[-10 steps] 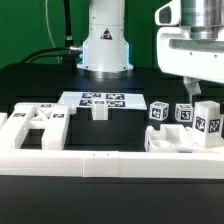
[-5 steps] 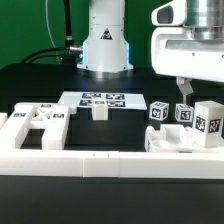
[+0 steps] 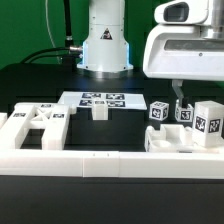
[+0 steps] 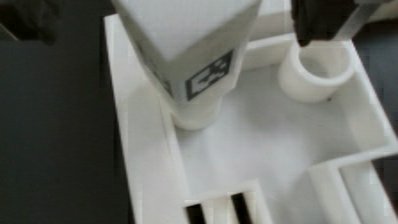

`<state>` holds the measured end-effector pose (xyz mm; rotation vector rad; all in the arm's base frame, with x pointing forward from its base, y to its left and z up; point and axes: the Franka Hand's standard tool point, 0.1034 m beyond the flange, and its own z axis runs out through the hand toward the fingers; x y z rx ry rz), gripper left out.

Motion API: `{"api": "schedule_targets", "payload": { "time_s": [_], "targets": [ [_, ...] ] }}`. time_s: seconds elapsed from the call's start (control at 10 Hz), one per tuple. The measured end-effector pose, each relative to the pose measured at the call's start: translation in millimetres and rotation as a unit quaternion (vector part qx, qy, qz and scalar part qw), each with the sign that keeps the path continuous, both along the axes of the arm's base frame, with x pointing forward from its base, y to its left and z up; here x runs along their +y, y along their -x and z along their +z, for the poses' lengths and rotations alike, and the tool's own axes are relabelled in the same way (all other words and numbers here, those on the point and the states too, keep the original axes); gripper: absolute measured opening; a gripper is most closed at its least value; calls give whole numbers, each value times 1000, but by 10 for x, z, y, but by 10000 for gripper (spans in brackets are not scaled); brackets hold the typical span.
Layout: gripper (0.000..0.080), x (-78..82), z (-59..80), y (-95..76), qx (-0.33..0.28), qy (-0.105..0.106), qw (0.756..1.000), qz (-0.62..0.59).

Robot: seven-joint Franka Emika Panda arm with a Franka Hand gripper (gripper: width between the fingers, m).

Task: Assemble chair

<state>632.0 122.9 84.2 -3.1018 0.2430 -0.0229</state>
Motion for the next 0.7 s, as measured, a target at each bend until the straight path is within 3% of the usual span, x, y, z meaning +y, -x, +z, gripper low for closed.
{"api": "schedule_targets", "payload": {
  "time_s": [0.3, 0.6, 0.7],
  "targets": [
    [649, -10, -6, 0, -3, 2, 994, 105],
    [649, -22, -26, 6, -5, 4, 972, 234],
    [557, -21, -27, 6, -5, 4, 973, 229]
  ]
}}
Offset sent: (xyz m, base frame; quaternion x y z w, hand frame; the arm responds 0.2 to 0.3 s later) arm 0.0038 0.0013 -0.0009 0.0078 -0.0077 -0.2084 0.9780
